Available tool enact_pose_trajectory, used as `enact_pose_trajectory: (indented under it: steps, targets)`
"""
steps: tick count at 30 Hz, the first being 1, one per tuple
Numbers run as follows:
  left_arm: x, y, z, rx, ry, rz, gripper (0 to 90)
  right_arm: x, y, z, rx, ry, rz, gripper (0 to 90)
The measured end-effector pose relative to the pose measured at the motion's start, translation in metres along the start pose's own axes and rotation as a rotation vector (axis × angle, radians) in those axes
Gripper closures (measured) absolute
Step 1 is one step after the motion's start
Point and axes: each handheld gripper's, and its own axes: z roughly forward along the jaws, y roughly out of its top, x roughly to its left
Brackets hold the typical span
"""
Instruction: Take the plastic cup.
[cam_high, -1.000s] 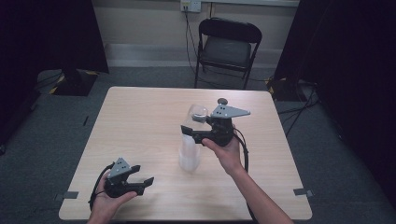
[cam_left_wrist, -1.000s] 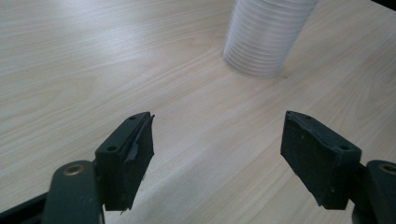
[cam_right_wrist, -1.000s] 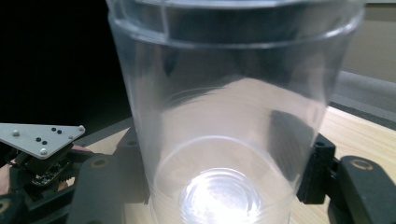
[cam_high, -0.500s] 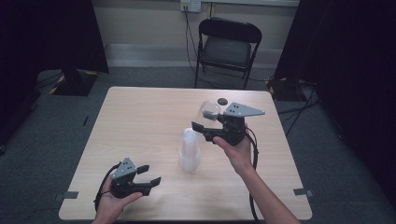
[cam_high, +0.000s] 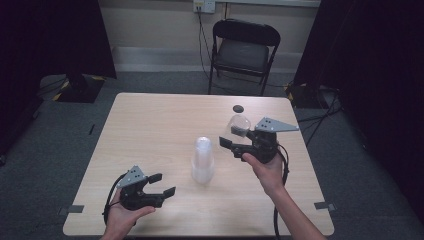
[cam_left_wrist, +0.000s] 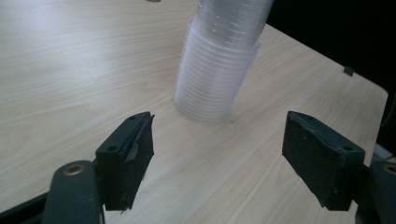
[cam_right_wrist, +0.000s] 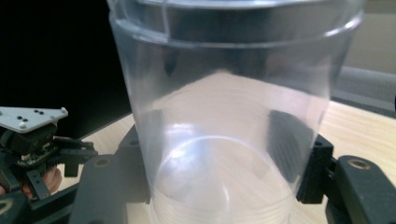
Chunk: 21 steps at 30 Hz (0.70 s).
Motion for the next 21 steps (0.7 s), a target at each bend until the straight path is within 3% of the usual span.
enact_pose_trajectory:
  steps: [4,15,16,21]
  targets:
    - [-0.004,0.001,0.002,-0.004,0.011,0.02,25.1,-0.001,-0.012,-0.001,0.018,0.009,0.028,37.6]
    - [-0.021,0.017,0.023,-0.049,-0.061,0.066,32.9,0.001,-0.042,-0.007,0.053,0.038,0.088,37.2]
    - [-0.025,0.021,0.027,-0.059,-0.078,0.077,33.5,0.002,-0.05,-0.007,0.059,0.059,0.123,37.0]
    - [-0.037,0.027,0.036,-0.09,-0.091,0.126,36.0,0.006,-0.067,-0.005,0.09,0.099,0.164,36.9]
